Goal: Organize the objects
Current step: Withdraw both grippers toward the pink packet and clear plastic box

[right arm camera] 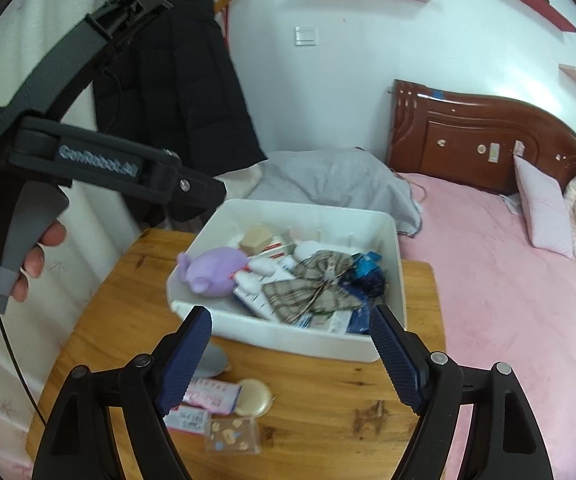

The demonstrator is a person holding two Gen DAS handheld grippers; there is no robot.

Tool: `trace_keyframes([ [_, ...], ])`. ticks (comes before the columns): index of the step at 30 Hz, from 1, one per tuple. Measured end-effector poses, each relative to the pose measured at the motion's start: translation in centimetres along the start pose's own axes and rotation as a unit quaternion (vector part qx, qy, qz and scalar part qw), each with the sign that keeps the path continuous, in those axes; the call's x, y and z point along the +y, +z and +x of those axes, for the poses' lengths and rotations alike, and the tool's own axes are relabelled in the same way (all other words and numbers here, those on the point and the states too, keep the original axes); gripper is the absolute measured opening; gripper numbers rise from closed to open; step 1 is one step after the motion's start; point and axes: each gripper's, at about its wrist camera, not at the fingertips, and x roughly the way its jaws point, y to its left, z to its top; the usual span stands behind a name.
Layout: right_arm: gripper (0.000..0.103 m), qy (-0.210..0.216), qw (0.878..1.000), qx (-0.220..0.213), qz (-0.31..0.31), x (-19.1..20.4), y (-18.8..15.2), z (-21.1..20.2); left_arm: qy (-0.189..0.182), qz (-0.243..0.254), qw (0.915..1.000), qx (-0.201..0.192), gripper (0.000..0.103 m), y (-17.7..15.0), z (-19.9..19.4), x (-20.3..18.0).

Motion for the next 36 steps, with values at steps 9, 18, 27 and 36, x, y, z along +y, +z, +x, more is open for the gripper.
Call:
trace_keyframes([
  [9,0.082,0.017,0.998,0.05,-0.028,2.7,-6.2,2.3,-0.036,0.04,0.9963,0.066,0.1,-6.9,1.7,0.4],
  [18,0.082,0.023,0.993,0.106,-0.047,4.6,-13.0,4.5,-0.07,0.158,0.9737,0.149,0.1,-14.4,6.1,-0.9],
  [27,0.082,0.027,0.992,0.11,-0.062,6.4,-15.7,6.1,-0.098,0.262,0.9405,0.193,0.1,-17.9,10.7,-2.6],
  [36,0.082,-0.01,0.99,0.1,-0.099,7.7,-16.9,8.0,-0.134,0.296,0.9215,0.212,0.096,-18.7,13.0,-3.1],
])
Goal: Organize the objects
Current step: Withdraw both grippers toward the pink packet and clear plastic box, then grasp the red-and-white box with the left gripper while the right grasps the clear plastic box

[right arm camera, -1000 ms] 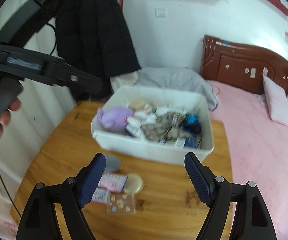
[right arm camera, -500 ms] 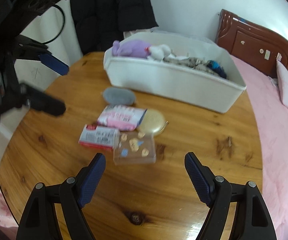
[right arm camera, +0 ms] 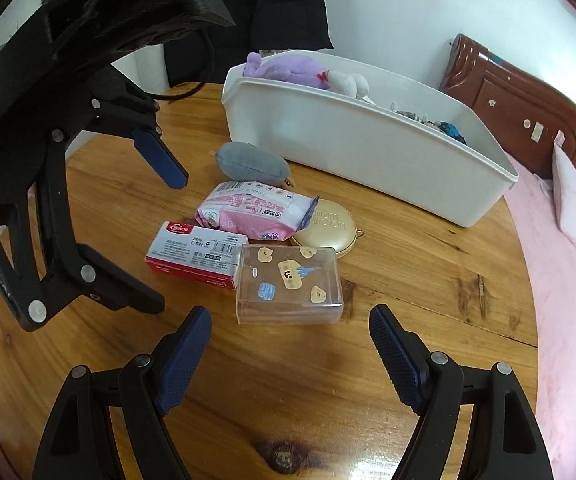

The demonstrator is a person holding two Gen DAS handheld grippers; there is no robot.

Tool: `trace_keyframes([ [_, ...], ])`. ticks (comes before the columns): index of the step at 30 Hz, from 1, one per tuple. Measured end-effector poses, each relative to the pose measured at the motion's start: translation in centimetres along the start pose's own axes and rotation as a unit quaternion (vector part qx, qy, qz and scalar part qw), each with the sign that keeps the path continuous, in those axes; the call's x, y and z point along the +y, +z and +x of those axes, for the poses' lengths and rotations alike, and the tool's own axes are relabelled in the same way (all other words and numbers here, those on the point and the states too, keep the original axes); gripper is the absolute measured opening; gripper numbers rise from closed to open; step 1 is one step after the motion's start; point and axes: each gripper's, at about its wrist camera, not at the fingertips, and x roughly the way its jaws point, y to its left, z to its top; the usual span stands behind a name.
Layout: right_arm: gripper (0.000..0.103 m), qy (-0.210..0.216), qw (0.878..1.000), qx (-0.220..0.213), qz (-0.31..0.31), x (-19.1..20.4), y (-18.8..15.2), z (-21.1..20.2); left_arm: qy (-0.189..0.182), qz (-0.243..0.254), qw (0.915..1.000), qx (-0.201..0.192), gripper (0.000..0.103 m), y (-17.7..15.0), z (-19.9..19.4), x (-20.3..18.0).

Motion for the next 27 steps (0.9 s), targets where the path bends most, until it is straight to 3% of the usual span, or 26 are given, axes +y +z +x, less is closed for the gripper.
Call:
trace_keyframes([
  [6,0.082,-0.008,1.0,0.004,0.005,-0.3,-0.1,1.1,-0.026,0.023,0.9994,0.007,0.088,0.0,0.7,-0.7],
  [10,0.082,-0.006,1.0,0.007,0.015,-0.6,-0.1,1.5,-0.041,0.027,0.9987,0.015,0.074,-0.1,1.2,-1.0],
  [15,0.082,0.004,1.0,0.011,0.015,-0.6,0.2,2.0,-0.055,0.018,0.9983,0.006,0.071,-0.2,1.1,-1.2],
  [20,0.082,0.02,0.999,0.016,0.034,-1.0,0.5,2.6,-0.06,0.012,0.9981,0.0,0.046,0.1,0.9,-0.9],
  [27,0.082,0.033,0.998,0.015,0.058,-2.0,1.2,3.5,-0.048,0.012,0.9988,0.004,0.043,-1.3,0.8,-2.4],
])
